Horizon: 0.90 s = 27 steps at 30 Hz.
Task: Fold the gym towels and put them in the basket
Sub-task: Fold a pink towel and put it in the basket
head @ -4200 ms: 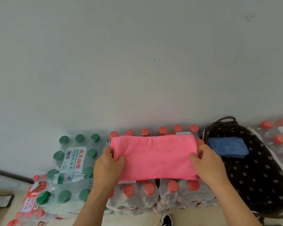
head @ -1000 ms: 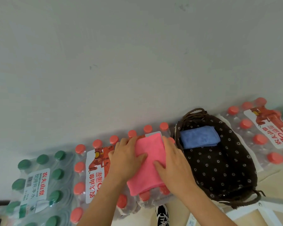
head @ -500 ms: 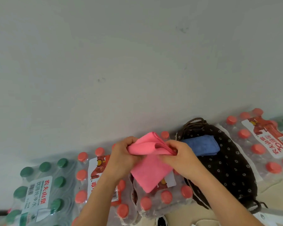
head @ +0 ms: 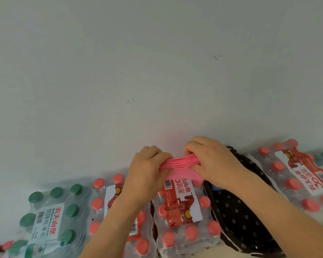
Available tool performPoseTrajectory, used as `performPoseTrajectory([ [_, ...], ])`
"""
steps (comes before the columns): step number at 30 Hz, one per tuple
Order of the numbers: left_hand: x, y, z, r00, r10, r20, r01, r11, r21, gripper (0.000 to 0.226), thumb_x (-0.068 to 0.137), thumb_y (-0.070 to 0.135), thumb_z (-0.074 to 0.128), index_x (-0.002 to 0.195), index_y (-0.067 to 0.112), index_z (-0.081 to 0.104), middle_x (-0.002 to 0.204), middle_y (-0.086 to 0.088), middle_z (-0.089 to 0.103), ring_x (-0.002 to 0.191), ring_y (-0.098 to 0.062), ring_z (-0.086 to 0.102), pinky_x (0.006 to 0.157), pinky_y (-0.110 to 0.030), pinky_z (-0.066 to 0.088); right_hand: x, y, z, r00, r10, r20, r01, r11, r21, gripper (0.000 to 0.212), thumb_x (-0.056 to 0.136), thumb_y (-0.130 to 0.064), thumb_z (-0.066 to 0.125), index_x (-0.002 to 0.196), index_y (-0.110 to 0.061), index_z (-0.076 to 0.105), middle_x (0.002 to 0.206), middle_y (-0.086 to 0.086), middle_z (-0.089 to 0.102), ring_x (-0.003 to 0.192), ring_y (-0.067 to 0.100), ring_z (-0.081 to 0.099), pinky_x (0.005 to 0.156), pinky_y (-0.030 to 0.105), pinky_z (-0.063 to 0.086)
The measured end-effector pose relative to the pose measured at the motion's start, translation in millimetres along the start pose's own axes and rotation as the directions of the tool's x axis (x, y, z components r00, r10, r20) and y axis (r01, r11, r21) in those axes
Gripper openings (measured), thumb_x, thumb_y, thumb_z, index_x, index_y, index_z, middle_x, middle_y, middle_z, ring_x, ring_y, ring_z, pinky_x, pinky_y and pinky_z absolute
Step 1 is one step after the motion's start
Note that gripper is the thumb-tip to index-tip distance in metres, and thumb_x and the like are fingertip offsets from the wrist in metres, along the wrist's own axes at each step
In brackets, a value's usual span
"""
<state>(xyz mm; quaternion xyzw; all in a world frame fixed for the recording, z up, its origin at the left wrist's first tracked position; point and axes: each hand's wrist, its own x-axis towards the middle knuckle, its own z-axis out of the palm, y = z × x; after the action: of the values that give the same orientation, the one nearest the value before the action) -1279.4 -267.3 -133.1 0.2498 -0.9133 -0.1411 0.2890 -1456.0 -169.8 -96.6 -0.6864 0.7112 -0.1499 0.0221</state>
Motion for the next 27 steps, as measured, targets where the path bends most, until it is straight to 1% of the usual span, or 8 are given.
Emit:
performPoseTrajectory([
  [2,-10.3,0.7,5.6,0.989,0.111,-0.100,-0.099,0.988,0.120,0.018,0.078,0.022,0.059,0.094,0.017,0.066,0.088,0.001,0.058,0.082,-0.019,0.050,0.067,-0.032,0.041,-11.2,-0.1,9.4,0.983,-0.078,-0.165,0.063,0.993,-0.095,0.021,0.070,-0.009,0.068,0.083,-0.019,0.055,0.087,-0.005,0.053,0.078,0.014,0.050,0.067,0.034,0.046],
  [4,-36.1,2.8,18.1,0.979,0.199,-0.049,-0.190,0.971,0.148,0.015,0.077,0.016,0.059,0.091,0.014,0.062,0.101,-0.004,0.061,0.094,-0.023,0.052,0.076,-0.034,0.043,-34.5,-1.5,31.4,0.968,-0.153,-0.199,0.129,0.983,-0.130,0.022,0.068,-0.007,0.060,0.085,-0.016,0.051,0.095,0.000,0.056,0.088,0.020,0.053,0.074,0.036,0.047],
  [7,-90.0,-0.1,43.5,0.946,0.256,0.200,-0.287,0.947,0.146,0.012,0.081,0.016,0.056,0.093,0.017,0.054,0.122,-0.005,0.062,0.116,-0.022,0.053,0.095,-0.034,0.045,-82.5,-0.4,84.0,0.967,-0.255,-0.028,0.243,0.948,-0.207,0.024,0.076,-0.012,0.047,0.099,-0.016,0.054,0.117,0.005,0.064,0.114,0.023,0.057,0.101,0.039,0.044],
  [9,-117.2,0.8,54.3,0.924,0.238,0.299,-0.292,0.945,0.151,0.011,0.084,0.019,0.049,0.094,0.016,0.054,0.128,-0.006,0.061,0.124,-0.021,0.053,0.101,-0.036,0.046,-107.1,0.6,110.2,0.957,-0.266,0.113,0.284,0.937,-0.203,0.031,0.078,-0.013,0.045,0.105,-0.014,0.061,0.128,0.007,0.062,0.123,0.022,0.055,0.108,0.038,0.040],
  [11,-128.8,5.2,58.1,0.927,0.195,0.321,-0.249,0.959,0.136,0.013,0.085,0.019,0.046,0.092,0.015,0.057,0.131,-0.009,0.059,0.127,-0.022,0.051,0.107,-0.037,0.040,-117.1,-0.6,116.7,0.958,-0.259,0.121,0.276,0.949,-0.154,0.031,0.079,-0.012,0.043,0.105,-0.013,0.062,0.131,0.008,0.060,0.125,0.021,0.054,0.106,0.038,0.042],
  [17,-127.9,10.4,55.4,0.925,0.162,0.344,-0.216,0.969,0.125,0.016,0.087,0.019,0.044,0.095,0.014,0.057,0.130,-0.010,0.060,0.123,-0.023,0.055,0.101,-0.038,0.047,-115.5,-3.7,105.2,0.953,-0.282,0.111,0.293,0.951,-0.101,0.028,0.079,-0.013,0.043,0.106,-0.014,0.047,0.124,0.007,0.065,0.116,0.019,0.061,0.098,0.038,0.049],
  [23,-119.7,9.1,40.2,0.916,0.103,0.387,-0.127,0.991,0.036,0.043,0.075,0.026,0.049,0.117,0.017,0.057,0.117,0.001,0.066,0.109,-0.015,0.060,0.091,-0.027,0.050,-110.9,4.0,102.7,0.964,-0.243,0.111,0.252,0.965,-0.076,0.039,0.083,-0.030,0.056,0.119,-0.016,0.061,0.112,-0.004,0.070,0.095,0.008,0.066,0.088,0.031,0.050],
  [27,-123.0,1.6,37.3,0.941,-0.114,0.318,0.169,0.974,-0.150,0.028,0.079,0.030,0.059,0.106,0.036,0.060,0.101,0.024,0.063,0.095,-0.002,0.050,0.080,-0.021,0.045,-94.6,4.8,86.0,0.981,-0.072,0.180,0.045,0.988,0.148,0.028,0.089,-0.037,0.042,0.107,-0.027,0.061,0.082,-0.012,0.068,0.067,0.007,0.058,0.074,0.027,0.044],
])
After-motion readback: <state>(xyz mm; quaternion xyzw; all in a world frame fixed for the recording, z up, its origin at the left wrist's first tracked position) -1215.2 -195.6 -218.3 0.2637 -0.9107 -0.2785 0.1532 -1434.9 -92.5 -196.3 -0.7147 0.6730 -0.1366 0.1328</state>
